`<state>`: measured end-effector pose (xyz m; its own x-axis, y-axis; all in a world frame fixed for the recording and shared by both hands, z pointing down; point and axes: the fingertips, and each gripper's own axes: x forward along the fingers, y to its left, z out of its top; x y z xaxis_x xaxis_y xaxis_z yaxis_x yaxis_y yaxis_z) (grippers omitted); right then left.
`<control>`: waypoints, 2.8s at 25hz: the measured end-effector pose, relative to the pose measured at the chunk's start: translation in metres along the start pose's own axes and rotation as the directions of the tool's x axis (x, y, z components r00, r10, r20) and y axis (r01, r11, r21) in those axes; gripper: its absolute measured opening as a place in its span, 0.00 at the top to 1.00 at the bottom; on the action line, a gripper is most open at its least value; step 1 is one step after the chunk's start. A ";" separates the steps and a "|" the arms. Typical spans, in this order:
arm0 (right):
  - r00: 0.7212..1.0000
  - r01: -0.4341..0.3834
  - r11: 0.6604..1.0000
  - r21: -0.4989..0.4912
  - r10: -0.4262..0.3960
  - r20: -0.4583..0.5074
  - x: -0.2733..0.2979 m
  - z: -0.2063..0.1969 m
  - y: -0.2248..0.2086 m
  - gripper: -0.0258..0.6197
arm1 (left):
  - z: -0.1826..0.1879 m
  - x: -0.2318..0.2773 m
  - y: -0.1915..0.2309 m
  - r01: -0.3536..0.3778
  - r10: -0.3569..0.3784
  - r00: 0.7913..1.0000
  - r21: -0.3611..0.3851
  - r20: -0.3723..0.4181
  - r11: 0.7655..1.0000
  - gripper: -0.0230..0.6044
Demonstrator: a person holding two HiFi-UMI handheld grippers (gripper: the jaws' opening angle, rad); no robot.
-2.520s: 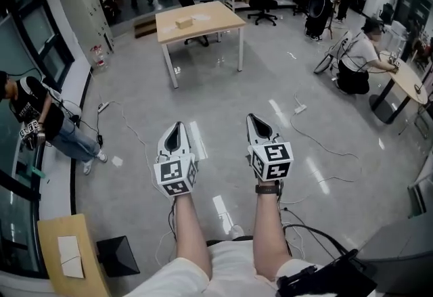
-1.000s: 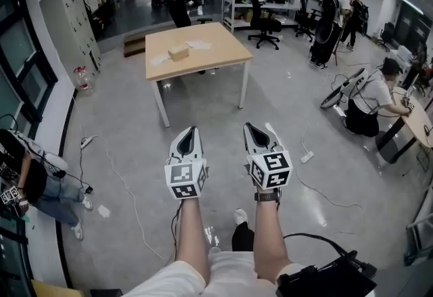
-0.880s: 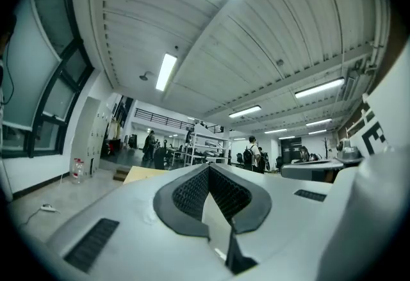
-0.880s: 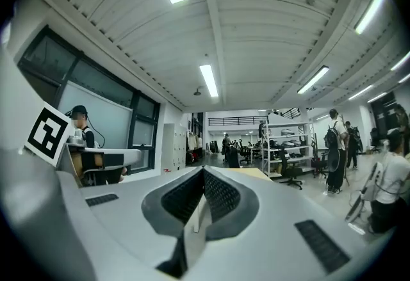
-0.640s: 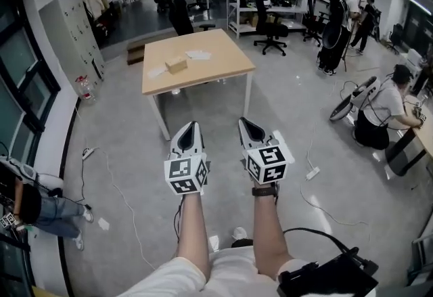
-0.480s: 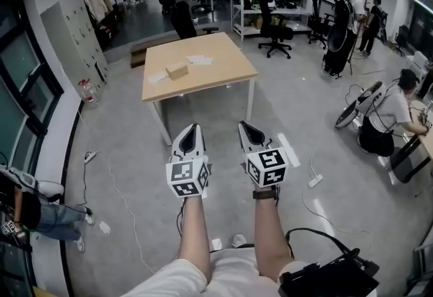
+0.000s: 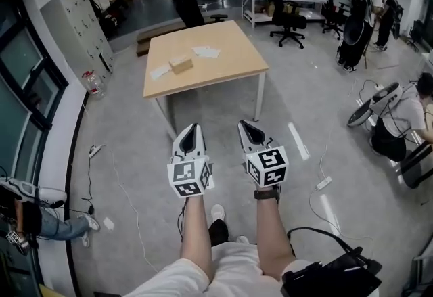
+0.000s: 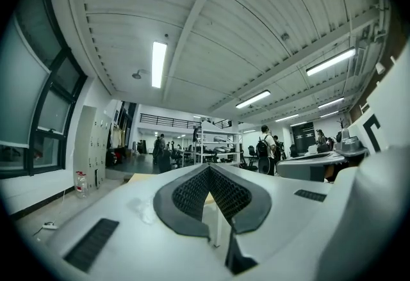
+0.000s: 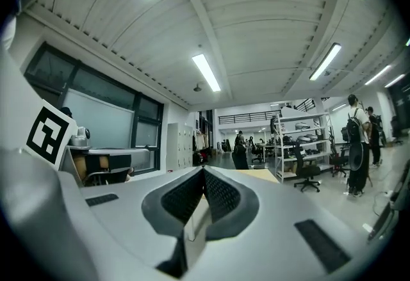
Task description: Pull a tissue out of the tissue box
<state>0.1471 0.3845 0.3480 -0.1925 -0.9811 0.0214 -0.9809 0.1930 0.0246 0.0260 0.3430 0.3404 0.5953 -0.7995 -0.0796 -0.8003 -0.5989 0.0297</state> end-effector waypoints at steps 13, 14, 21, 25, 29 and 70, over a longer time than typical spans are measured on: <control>0.999 0.016 0.998 -0.062 -0.013 0.048 0.204 0.035 -0.066 0.96 | 0.013 0.193 0.104 0.047 -0.044 0.996 -0.030 0.080 0.998 0.96; 0.999 0.013 0.998 -0.069 -0.009 0.051 0.222 0.039 -0.066 0.96 | 0.016 0.206 0.117 0.043 -0.040 0.995 -0.038 0.089 0.998 0.96; 0.999 -0.038 0.996 -0.078 0.038 0.007 0.325 0.029 -0.059 0.96 | 0.012 0.279 0.166 0.065 -0.056 0.994 -0.093 0.096 0.993 0.96; 0.999 -0.034 0.997 -0.063 0.033 -0.019 0.360 0.019 -0.082 0.96 | -0.010 0.317 0.183 0.063 -0.056 0.997 -0.129 0.061 0.990 0.96; 0.999 -0.036 0.999 -0.037 0.035 -0.025 0.399 0.008 -0.111 0.96 | -0.015 0.357 0.192 0.056 -0.049 0.997 -0.109 0.063 0.992 0.96; 0.952 -0.305 0.951 -0.056 0.306 0.007 0.927 0.033 -0.225 0.96 | -0.030 0.753 0.520 -0.199 0.197 0.979 0.015 0.058 0.980 0.96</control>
<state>0.1881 -0.5689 0.3297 -0.4836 -0.8751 0.0207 -0.8721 0.4837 0.0734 0.0606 -0.5715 0.3255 0.4204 -0.8980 -0.1302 -0.9036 -0.4274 0.0302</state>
